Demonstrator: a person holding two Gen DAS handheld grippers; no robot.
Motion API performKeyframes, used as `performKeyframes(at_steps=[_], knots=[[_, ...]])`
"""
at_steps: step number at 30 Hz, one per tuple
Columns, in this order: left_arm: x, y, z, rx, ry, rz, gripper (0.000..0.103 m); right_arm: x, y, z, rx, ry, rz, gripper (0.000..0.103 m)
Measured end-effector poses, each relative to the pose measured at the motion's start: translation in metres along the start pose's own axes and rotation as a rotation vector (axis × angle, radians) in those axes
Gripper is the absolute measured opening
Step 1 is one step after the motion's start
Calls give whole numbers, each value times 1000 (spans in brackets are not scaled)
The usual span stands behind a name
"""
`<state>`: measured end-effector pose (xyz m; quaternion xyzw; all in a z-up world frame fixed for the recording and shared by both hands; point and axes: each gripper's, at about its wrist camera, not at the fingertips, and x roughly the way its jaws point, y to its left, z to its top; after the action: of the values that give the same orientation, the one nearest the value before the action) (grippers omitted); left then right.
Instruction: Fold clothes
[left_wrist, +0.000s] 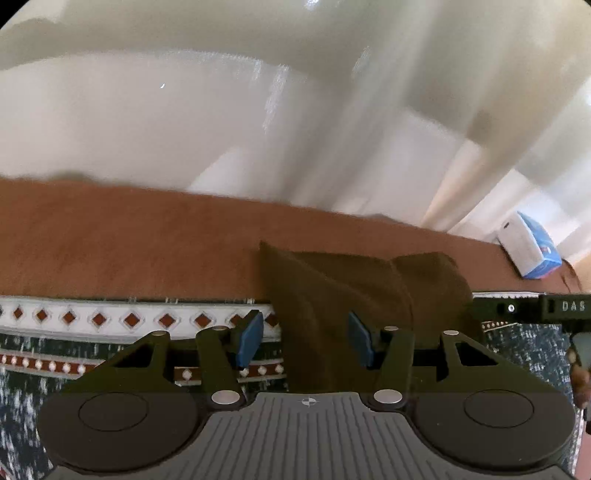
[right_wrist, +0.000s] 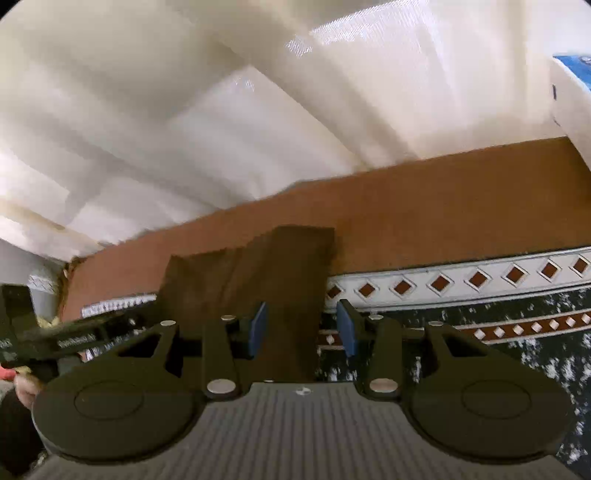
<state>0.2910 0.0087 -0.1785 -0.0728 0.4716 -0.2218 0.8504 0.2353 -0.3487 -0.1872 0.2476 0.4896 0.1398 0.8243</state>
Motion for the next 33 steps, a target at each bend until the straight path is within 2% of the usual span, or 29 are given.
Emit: performKeyframes(at_steps=[7,9,10,11,13,14,15,17,20,25,29,33], knots=[[12,-4,12,31,5,-11,64,12,4,6,4,-15,50,46],[15,-6,14,34,9,-5,58,15,5,8,6,-15,50,46],[17,-7,16,34,11,1,51,16,5,9,9,-15,51,44],[19,-8,17,36,13,9,31,17,4,10,15,-12,47,40],[22,-10,20,44,19,30,1,19,3,12,27,-7,39,22],[22,-11,22,45,17,34,0,21,2,12,30,3,31,6],[21,-12,23,45,11,33,0,22,1,13,34,14,28,4],[8,-18,25,49,-11,14,0,19,0,14,48,10,41,4],[-17,-27,28,52,-52,-27,0,-1,5,17,65,-18,118,4],[-107,-46,20,46,-172,-134,0,-71,33,7,-10,-69,253,3],[-188,-66,-14,97,-237,-226,0,-144,63,-27,-124,-88,355,3],[-239,-78,-75,112,-189,-319,0,-203,82,-86,-241,-53,395,3]])
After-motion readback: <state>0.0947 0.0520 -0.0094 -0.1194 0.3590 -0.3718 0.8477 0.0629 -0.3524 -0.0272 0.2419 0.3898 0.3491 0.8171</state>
